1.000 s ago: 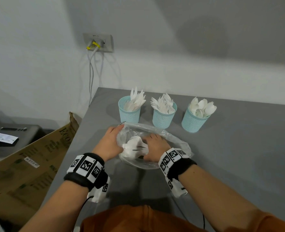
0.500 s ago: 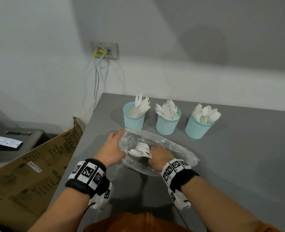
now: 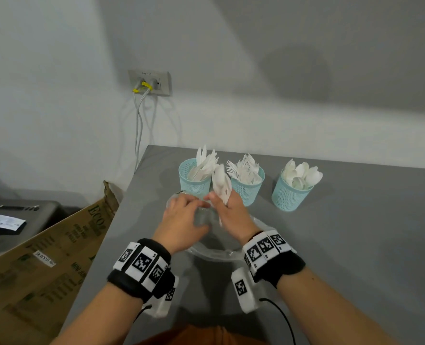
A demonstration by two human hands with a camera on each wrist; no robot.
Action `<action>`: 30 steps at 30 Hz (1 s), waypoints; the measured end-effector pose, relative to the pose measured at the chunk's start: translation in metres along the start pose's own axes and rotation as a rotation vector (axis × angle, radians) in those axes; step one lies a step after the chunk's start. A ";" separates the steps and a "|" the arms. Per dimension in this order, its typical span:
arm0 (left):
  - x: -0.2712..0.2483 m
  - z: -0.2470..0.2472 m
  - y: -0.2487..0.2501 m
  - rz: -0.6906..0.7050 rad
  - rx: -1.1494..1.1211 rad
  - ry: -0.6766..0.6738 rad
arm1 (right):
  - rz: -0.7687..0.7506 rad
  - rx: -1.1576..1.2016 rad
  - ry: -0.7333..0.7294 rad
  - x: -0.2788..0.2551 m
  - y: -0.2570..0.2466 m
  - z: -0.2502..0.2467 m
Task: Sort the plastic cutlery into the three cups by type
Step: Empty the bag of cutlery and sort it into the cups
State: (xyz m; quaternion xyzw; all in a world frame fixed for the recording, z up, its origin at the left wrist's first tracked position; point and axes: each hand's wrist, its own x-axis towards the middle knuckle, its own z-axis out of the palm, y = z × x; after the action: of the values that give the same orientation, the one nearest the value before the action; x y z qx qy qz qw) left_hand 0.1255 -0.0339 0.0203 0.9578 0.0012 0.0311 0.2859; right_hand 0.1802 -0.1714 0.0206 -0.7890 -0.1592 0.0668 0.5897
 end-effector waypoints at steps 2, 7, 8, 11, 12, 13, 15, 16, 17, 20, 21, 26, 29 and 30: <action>0.007 0.002 0.010 0.071 -0.143 -0.095 | 0.011 0.048 0.032 0.005 -0.004 0.002; 0.015 0.006 0.037 0.069 -0.586 -0.097 | 0.013 0.122 -0.020 0.003 -0.015 -0.002; 0.014 0.008 0.041 0.065 -0.634 -0.099 | 0.028 0.134 -0.032 0.003 -0.017 -0.003; 0.014 0.012 0.048 0.077 -0.732 -0.067 | 0.041 0.107 -0.042 0.005 -0.020 -0.010; 0.015 0.013 0.050 0.082 -0.739 -0.051 | 0.052 0.112 -0.045 0.003 -0.024 -0.015; 0.016 0.014 0.050 0.068 -0.744 -0.040 | 0.071 0.147 -0.037 0.001 -0.030 -0.019; 0.020 0.013 0.053 0.004 -0.792 -0.031 | 0.130 0.278 0.009 -0.001 -0.039 -0.029; 0.021 0.012 0.055 -0.026 -0.829 -0.043 | 0.146 0.339 0.041 0.000 -0.041 -0.035; 0.023 0.012 0.055 -0.046 -0.857 -0.055 | 0.149 0.398 0.071 0.001 -0.044 -0.039; 0.027 0.011 0.060 -0.069 -0.910 -0.111 | 0.139 0.440 0.140 0.006 -0.043 -0.050; 0.028 0.011 0.062 -0.076 -0.934 -0.130 | 0.141 0.417 0.159 0.007 -0.042 -0.053; 0.039 0.014 0.068 -0.116 -0.957 -0.138 | 0.117 0.201 0.245 0.015 -0.028 -0.063; 0.046 0.017 0.071 -0.117 -0.932 -0.124 | 0.093 0.129 0.257 0.017 -0.031 -0.073; 0.047 0.017 0.072 -0.118 -0.928 -0.122 | 0.086 0.123 0.269 0.018 -0.032 -0.077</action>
State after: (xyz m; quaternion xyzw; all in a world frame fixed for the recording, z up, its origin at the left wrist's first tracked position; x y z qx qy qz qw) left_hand 0.1727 -0.1026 0.0481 0.7271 0.0247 -0.0443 0.6846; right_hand 0.2146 -0.2276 0.0758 -0.7592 -0.0404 -0.0046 0.6496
